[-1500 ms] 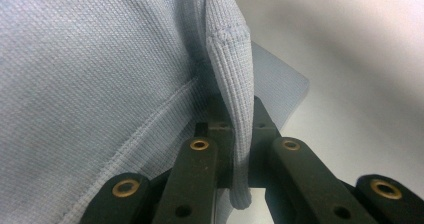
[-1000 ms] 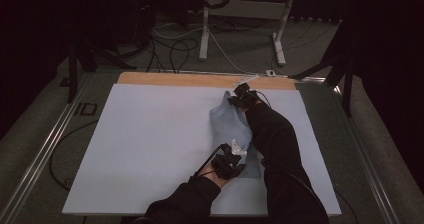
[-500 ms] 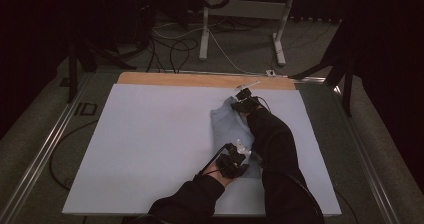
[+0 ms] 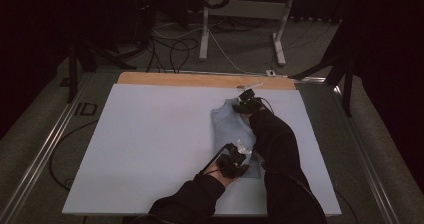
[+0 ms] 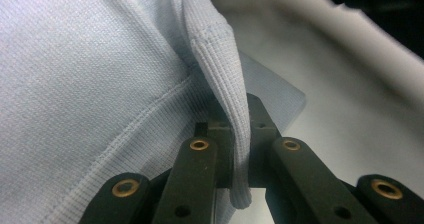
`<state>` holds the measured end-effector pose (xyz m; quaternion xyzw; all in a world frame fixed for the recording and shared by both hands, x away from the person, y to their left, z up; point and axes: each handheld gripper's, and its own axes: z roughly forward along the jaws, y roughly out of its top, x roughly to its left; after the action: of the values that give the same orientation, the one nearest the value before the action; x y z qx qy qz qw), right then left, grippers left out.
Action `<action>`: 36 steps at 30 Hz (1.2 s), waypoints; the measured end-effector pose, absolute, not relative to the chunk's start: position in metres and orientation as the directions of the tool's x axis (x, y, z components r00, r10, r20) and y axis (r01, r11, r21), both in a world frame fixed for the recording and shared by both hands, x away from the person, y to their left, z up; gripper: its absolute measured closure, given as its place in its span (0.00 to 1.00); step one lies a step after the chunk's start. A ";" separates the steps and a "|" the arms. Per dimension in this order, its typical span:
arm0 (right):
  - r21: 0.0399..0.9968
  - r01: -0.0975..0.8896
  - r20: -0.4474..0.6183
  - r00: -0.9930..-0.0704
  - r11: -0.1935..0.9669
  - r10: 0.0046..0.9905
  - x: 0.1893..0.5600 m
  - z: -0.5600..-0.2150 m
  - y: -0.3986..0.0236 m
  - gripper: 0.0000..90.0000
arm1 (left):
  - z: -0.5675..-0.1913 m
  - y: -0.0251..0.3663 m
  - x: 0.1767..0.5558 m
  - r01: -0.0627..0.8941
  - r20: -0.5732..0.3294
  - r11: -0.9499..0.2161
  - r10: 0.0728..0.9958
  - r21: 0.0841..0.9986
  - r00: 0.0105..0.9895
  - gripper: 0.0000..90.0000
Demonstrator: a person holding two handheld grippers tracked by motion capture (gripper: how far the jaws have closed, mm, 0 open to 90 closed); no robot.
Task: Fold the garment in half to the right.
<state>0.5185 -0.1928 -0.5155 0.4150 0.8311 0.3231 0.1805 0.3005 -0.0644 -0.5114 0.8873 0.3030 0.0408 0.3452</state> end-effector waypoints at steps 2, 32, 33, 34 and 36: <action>0.694 0.577 -0.012 -0.588 0.430 0.809 0.517 -0.509 -0.197 0.57 | -0.511 -0.065 0.302 0.509 -0.137 -0.582 0.563 0.634 0.815 0.95; 0.808 0.507 0.087 -0.608 0.301 0.789 0.441 -0.465 -0.249 0.15 | -0.511 -0.094 0.295 0.489 -0.171 -0.638 0.494 0.595 0.853 0.75; 0.808 0.507 0.087 -0.608 0.301 0.789 0.441 -0.465 -0.249 0.15 | -0.511 -0.095 0.294 0.484 -0.171 -0.642 0.487 0.595 0.856 0.75; 0.806 0.507 0.082 -0.609 0.307 0.789 0.440 -0.465 -0.250 0.15 | -0.512 -0.096 0.293 0.477 -0.171 -0.646 0.478 0.596 0.861 0.74; 0.804 0.504 0.073 -0.609 0.315 0.790 0.438 -0.465 -0.250 0.15 | -0.512 -0.098 0.292 0.470 -0.177 -0.650 0.465 0.597 0.867 0.72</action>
<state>0.4385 -0.2498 -0.4650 0.4080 0.7927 0.4198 0.1700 0.2921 -0.0984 -0.5122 0.9083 0.2574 -0.0039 0.3296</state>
